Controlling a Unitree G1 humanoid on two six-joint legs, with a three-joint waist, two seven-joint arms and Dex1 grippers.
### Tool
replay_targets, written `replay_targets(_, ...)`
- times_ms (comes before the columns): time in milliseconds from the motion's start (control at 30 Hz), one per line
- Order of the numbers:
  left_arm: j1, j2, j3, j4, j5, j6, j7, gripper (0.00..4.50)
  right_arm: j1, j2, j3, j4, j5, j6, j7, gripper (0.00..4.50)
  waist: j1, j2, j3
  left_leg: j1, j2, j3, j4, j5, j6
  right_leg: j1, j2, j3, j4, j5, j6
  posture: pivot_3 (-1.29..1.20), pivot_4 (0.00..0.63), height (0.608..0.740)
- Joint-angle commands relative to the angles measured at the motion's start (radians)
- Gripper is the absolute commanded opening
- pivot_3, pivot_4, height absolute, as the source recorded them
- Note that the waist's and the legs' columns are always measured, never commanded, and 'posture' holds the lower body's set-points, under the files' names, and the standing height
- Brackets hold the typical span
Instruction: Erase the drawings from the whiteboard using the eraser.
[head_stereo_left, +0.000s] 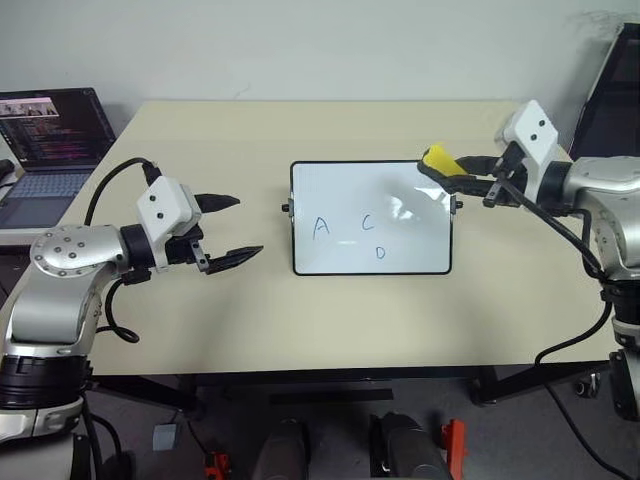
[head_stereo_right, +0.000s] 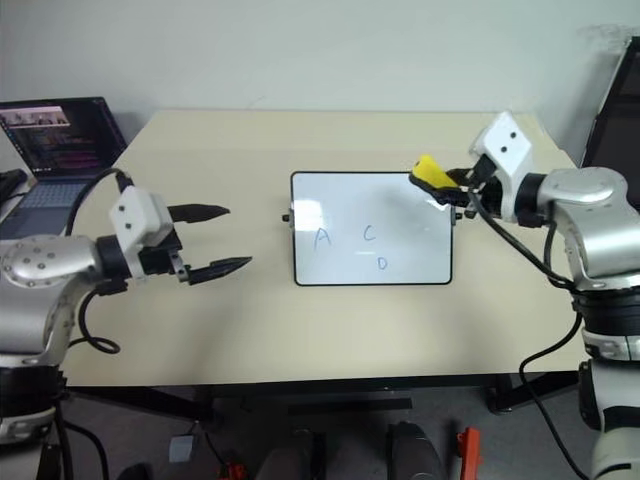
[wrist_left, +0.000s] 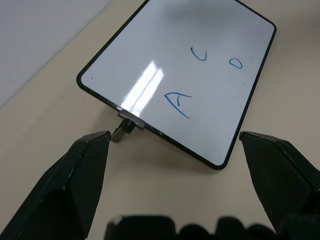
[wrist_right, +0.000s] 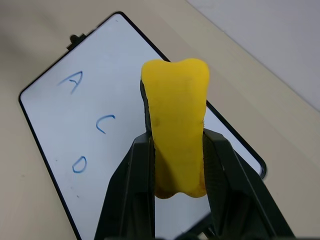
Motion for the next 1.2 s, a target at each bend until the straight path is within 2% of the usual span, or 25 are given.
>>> replay_targets(33, 0.0, 0.013, 0.026, -0.038, -0.016, 0.0, 0.007, 4.5, -0.052, 0.04, 0.025, -0.063, 0.003, -0.013, -0.005, 0.96, -0.004, 0.0, 0.0, 0.0, 0.0, 0.0, 0.0, 0.0, 0.0, 0.0, 0.0, 0.0, 0.0, 0.0, 0.0, 0.0, 0.15, 0.74)
replay_targets(367, -0.023, 0.001, 0.012, -0.021, -0.011, -0.001, 0.01, 4.5, -0.112, 0.178, 0.247, -0.077, -0.166, -0.105, -0.037, 0.96, -0.003, 0.0, 0.0, 0.0, 0.001, -0.001, 0.0, 0.0, 0.0, 0.0, 0.001, -0.001, 0.0, 0.0, -0.001, 0.0, 0.15, 0.74)
replay_targets(700, -0.002, -0.021, -0.003, -0.025, -0.007, -0.001, 0.017, 4.5, -0.184, 0.315, 0.359, 0.06, -0.29, -0.138, -0.066, 0.96, -0.003, 0.0, 0.0, 0.0, 0.001, -0.002, 0.0, 0.0, 0.0, 0.0, 0.001, -0.002, 0.001, 0.0, -0.001, 0.0, 0.15, 0.74)
replay_targets(967, -0.009, -0.027, -0.024, -0.001, 0.006, -0.003, 0.012, 4.5, -0.262, 0.459, 0.456, 0.325, -0.448, -0.236, -0.144, 0.96, -0.005, 0.0, 0.0, 0.0, 0.001, -0.003, 0.0, 0.0, 0.0, -0.001, 0.002, -0.002, 0.001, 0.002, -0.004, 0.0, 0.15, 0.74)
replay_targets(1200, 0.016, -0.017, -0.012, -0.019, 0.003, 0.007, 0.015, 4.5, -0.359, 0.546, 0.444, 0.574, -0.53, -0.329, -0.247, 0.96, -0.006, 0.0, 0.0, -0.001, 0.001, -0.003, -0.001, 0.0, 0.0, -0.002, 0.002, -0.003, 0.002, 0.002, -0.006, 0.0, 0.15, 0.74)
